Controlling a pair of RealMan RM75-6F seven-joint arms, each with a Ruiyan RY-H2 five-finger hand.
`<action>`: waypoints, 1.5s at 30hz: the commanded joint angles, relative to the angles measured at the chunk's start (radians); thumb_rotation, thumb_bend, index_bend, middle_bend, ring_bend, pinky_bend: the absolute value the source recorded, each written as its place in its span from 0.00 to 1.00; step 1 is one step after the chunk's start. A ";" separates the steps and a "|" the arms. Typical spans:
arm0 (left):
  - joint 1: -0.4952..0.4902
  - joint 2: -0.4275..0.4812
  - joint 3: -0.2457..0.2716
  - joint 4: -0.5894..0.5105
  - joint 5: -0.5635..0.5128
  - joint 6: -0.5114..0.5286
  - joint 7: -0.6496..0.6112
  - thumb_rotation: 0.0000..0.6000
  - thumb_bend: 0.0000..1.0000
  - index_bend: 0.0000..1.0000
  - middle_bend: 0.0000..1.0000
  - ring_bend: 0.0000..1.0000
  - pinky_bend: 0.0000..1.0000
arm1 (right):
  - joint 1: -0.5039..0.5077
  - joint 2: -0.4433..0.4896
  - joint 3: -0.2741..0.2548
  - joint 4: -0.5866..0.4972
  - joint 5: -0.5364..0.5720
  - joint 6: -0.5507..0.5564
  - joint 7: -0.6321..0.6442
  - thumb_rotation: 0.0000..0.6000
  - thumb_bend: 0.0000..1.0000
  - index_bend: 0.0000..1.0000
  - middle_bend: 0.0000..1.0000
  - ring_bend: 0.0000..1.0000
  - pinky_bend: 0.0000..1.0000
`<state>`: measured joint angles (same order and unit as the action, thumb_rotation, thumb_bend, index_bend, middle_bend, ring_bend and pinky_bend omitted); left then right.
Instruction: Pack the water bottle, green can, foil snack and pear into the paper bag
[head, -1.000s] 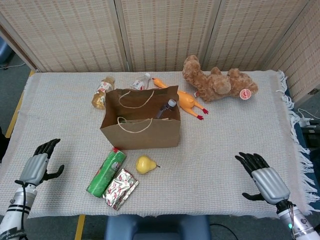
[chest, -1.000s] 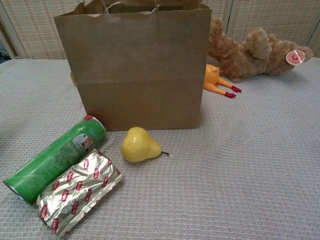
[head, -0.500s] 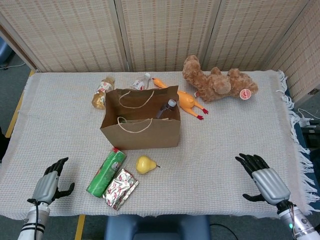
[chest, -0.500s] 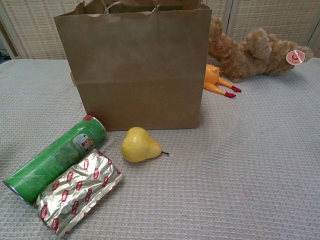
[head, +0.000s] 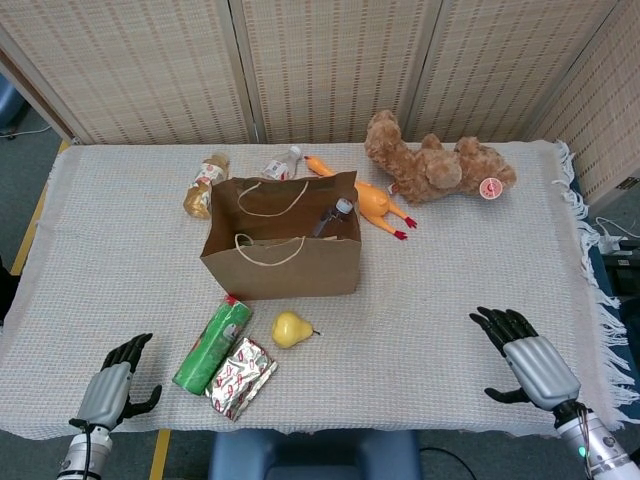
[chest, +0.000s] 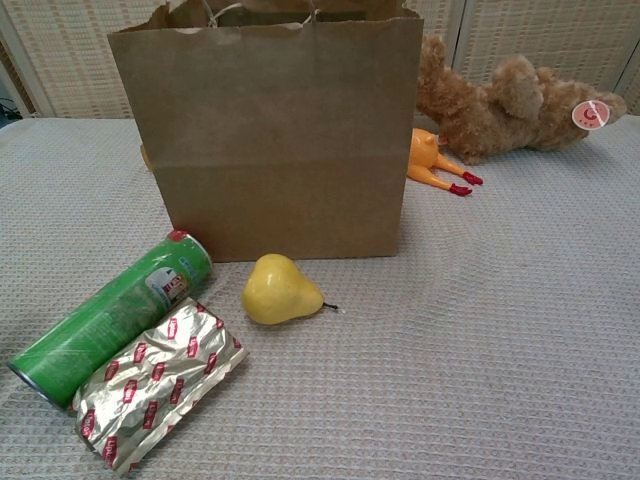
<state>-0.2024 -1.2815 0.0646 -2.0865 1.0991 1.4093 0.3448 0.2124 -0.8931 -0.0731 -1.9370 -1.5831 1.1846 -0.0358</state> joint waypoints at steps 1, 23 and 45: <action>0.011 -0.027 -0.008 0.021 0.009 0.017 0.008 1.00 0.39 0.00 0.00 0.00 0.00 | -0.001 -0.002 -0.001 0.000 -0.001 0.001 -0.005 1.00 0.02 0.00 0.00 0.00 0.00; 0.018 -0.097 -0.031 -0.009 -0.097 0.010 0.113 1.00 0.37 0.00 0.00 0.00 0.00 | 0.000 -0.005 -0.002 0.003 0.002 0.000 -0.007 1.00 0.02 0.00 0.00 0.00 0.00; 0.008 0.012 0.210 0.109 0.493 -0.175 -0.262 1.00 0.76 0.00 0.00 0.00 0.07 | 0.003 -0.010 0.005 0.001 0.025 -0.004 -0.016 1.00 0.02 0.00 0.00 0.00 0.00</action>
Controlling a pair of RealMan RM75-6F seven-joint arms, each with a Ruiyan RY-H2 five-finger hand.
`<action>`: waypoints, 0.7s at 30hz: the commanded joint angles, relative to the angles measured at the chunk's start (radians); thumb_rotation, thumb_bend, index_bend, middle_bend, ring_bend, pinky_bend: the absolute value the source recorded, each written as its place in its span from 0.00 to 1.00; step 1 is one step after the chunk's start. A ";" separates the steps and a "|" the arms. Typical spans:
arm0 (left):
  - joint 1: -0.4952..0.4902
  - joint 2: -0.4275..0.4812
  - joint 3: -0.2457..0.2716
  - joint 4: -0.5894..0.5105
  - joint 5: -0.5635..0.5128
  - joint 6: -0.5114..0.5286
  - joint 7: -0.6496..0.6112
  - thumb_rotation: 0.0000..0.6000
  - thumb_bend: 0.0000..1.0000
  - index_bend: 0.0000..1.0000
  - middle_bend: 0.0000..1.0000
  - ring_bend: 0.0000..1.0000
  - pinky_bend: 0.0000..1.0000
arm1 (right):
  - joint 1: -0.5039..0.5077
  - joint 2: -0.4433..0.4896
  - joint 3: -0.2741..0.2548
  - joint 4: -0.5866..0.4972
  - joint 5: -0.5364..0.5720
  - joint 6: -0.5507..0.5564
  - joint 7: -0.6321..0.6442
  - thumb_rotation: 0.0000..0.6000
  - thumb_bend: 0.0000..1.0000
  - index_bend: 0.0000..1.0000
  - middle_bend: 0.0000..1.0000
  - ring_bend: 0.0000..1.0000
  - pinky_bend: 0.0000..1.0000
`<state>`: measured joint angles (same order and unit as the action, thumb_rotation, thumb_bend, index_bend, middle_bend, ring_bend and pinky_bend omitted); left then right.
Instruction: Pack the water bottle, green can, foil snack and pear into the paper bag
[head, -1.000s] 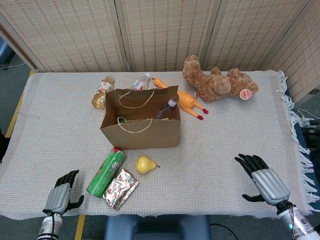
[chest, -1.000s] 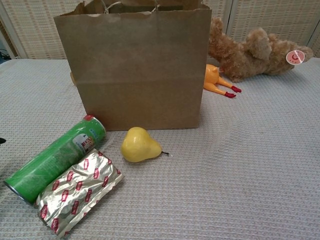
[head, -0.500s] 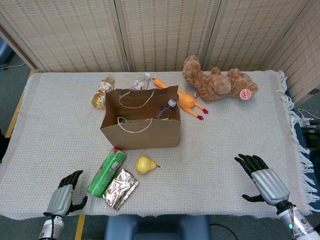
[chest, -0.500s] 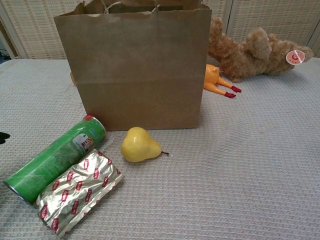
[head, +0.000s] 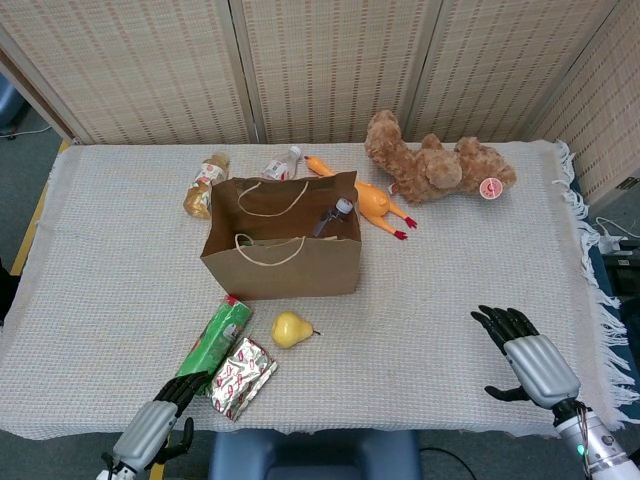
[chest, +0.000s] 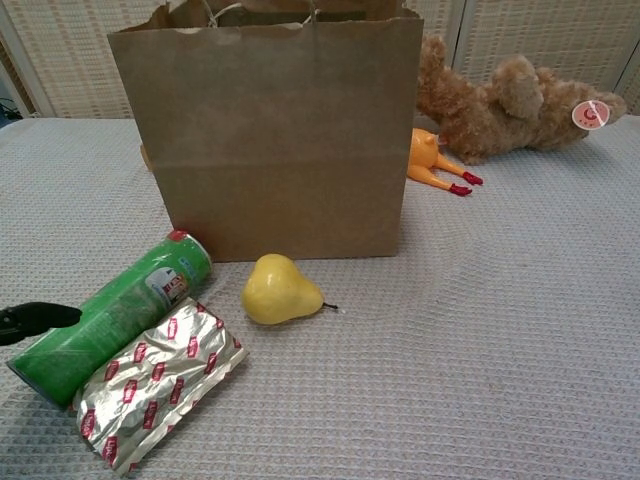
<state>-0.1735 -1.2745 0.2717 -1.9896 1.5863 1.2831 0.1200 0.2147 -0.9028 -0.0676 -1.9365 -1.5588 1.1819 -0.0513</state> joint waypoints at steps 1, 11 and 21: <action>-0.029 0.005 0.000 0.014 0.001 -0.066 -0.050 1.00 0.76 0.00 0.00 0.00 0.07 | 0.001 -0.001 0.000 0.000 0.001 -0.002 -0.001 1.00 0.02 0.00 0.00 0.00 0.00; -0.072 -0.001 -0.009 0.001 -0.003 -0.163 -0.118 1.00 0.76 0.00 0.00 0.00 0.11 | 0.008 -0.003 0.004 0.004 0.016 -0.014 -0.001 1.00 0.02 0.00 0.00 0.00 0.00; -0.108 -0.051 -0.078 0.017 -0.094 -0.228 -0.119 1.00 0.77 0.00 0.00 0.00 0.12 | 0.015 -0.004 0.009 0.002 0.026 -0.023 -0.004 1.00 0.02 0.00 0.00 0.00 0.00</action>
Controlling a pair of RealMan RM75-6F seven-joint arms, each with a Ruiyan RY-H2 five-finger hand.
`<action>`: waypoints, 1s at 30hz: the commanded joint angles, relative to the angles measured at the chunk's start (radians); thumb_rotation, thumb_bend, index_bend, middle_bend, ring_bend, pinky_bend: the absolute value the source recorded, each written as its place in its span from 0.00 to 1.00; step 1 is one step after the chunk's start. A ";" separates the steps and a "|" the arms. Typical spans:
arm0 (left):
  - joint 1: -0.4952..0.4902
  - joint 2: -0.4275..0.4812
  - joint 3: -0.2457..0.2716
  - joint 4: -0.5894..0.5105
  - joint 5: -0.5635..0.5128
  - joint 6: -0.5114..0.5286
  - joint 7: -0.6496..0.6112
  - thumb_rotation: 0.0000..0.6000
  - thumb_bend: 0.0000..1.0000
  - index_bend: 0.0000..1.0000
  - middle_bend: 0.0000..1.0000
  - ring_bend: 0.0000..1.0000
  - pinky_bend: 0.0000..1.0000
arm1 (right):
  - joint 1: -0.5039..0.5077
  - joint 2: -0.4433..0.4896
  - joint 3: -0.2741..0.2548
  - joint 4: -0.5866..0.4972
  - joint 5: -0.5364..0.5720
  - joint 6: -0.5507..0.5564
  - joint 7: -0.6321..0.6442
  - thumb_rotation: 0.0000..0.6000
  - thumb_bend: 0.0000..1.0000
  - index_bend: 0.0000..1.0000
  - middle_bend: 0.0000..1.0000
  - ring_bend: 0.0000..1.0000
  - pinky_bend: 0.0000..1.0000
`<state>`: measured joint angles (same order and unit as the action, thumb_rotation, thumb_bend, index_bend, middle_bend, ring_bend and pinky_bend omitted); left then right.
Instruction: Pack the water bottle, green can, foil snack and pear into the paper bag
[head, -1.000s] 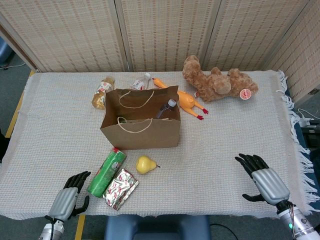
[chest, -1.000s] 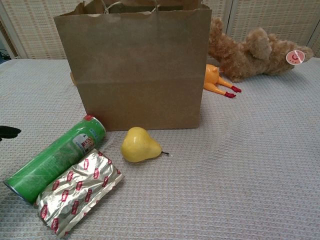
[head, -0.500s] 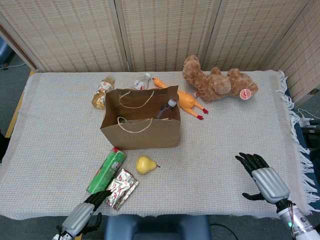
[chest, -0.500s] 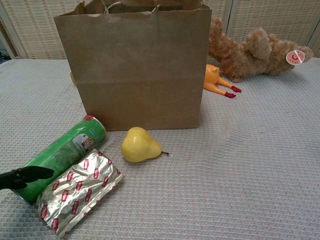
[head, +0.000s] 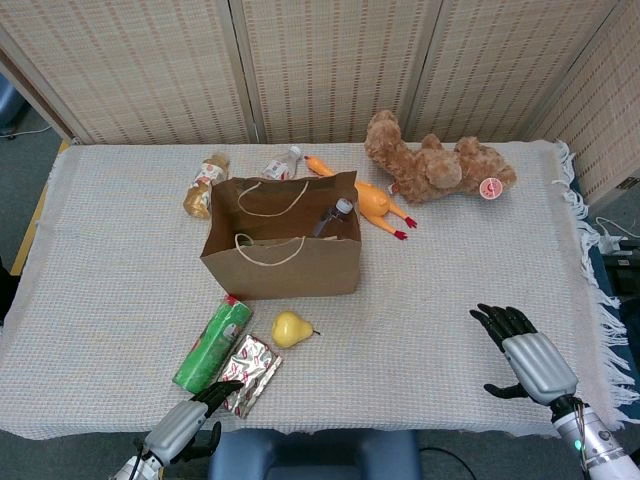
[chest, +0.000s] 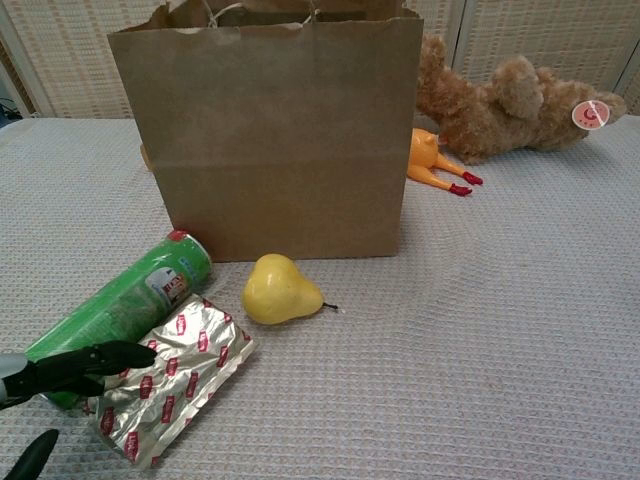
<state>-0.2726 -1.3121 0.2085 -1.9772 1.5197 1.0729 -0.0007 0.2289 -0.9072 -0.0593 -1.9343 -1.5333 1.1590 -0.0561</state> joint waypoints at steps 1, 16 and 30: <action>-0.012 -0.018 -0.019 0.005 -0.038 -0.025 0.001 1.00 0.77 0.00 0.00 0.00 0.12 | 0.001 0.000 0.001 0.000 0.001 -0.001 0.002 1.00 0.02 0.00 0.00 0.00 0.00; -0.050 -0.036 -0.104 0.048 -0.163 -0.040 0.094 1.00 0.77 0.00 0.00 0.00 0.12 | 0.000 0.003 -0.002 -0.002 -0.007 0.005 0.008 1.00 0.02 0.00 0.00 0.00 0.00; -0.070 0.048 -0.155 0.076 -0.315 -0.032 0.163 1.00 0.77 0.00 0.00 0.00 0.13 | -0.010 0.009 -0.007 -0.010 -0.020 0.023 0.010 1.00 0.02 0.00 0.00 0.00 0.00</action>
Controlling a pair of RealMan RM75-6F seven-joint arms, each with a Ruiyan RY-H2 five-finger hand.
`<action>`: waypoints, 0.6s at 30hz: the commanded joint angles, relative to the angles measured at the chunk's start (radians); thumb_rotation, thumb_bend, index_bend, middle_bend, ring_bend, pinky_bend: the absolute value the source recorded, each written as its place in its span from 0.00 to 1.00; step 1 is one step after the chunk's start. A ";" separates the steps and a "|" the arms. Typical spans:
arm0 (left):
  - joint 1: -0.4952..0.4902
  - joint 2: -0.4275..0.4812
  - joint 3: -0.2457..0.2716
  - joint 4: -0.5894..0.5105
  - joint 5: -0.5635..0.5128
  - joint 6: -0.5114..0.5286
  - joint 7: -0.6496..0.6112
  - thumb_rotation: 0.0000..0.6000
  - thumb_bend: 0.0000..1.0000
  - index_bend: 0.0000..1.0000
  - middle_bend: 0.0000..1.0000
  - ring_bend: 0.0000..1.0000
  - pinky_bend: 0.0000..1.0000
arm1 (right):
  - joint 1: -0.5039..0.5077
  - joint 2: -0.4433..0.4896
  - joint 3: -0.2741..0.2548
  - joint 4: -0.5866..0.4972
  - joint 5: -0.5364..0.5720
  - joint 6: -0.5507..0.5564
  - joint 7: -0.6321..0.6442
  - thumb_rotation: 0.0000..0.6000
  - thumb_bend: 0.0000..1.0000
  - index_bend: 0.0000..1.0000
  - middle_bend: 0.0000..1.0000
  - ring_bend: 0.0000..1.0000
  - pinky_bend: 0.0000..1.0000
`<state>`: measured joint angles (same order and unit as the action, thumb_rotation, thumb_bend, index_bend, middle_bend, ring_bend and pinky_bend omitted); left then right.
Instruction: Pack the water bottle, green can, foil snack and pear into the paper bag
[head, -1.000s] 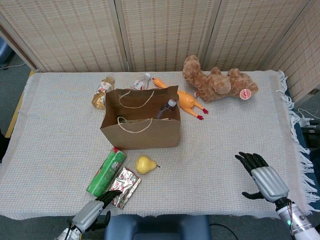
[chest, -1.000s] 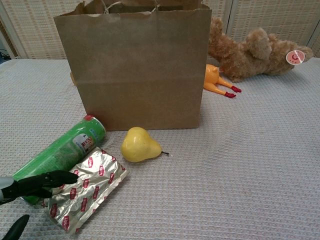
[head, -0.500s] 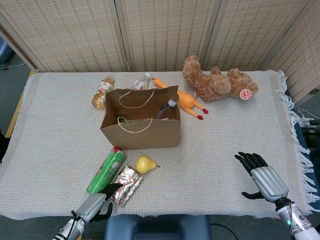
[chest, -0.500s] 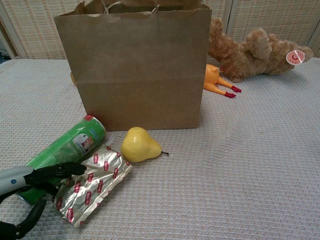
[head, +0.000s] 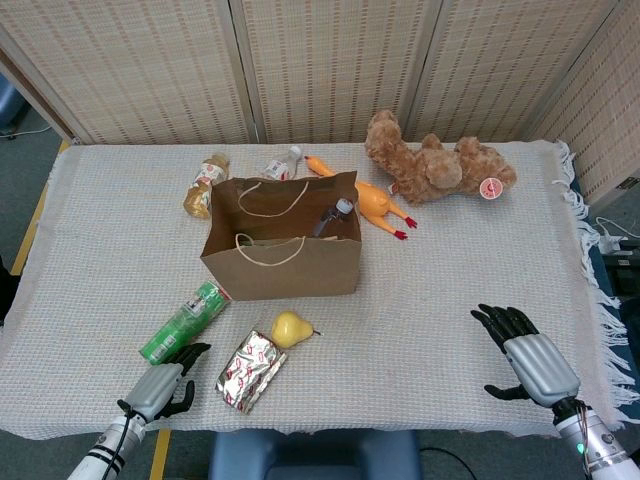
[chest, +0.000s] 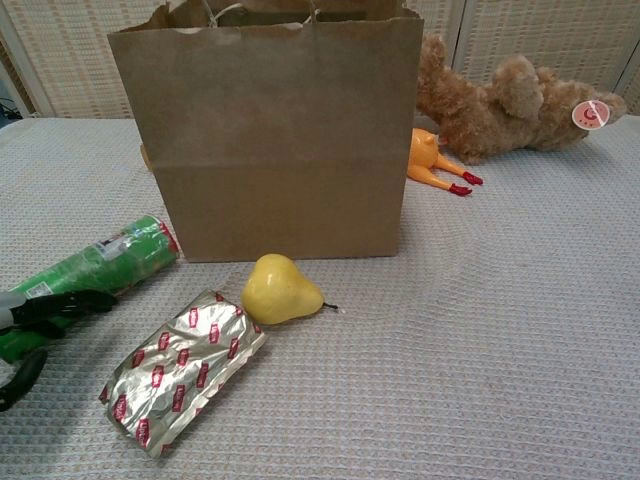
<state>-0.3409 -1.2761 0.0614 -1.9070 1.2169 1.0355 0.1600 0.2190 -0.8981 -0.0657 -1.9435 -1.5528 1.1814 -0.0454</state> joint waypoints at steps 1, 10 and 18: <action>-0.001 0.020 -0.011 0.010 -0.019 0.010 0.003 1.00 0.77 0.00 0.00 0.00 0.13 | -0.001 0.000 -0.001 -0.001 -0.002 0.001 -0.001 1.00 0.02 0.00 0.00 0.00 0.00; 0.011 0.056 -0.029 0.019 -0.044 0.042 -0.012 1.00 0.75 0.00 0.00 0.00 0.13 | -0.003 0.000 -0.002 -0.003 -0.006 0.004 -0.004 1.00 0.02 0.00 0.00 0.00 0.00; 0.074 -0.015 -0.047 0.001 -0.020 0.228 0.089 1.00 0.39 0.00 0.00 0.00 0.06 | -0.004 0.001 -0.004 -0.003 -0.011 0.006 -0.005 1.00 0.02 0.00 0.00 0.00 0.00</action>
<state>-0.2913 -1.2599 0.0221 -1.8953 1.1817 1.2108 0.2143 0.2149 -0.8975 -0.0695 -1.9471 -1.5641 1.1870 -0.0500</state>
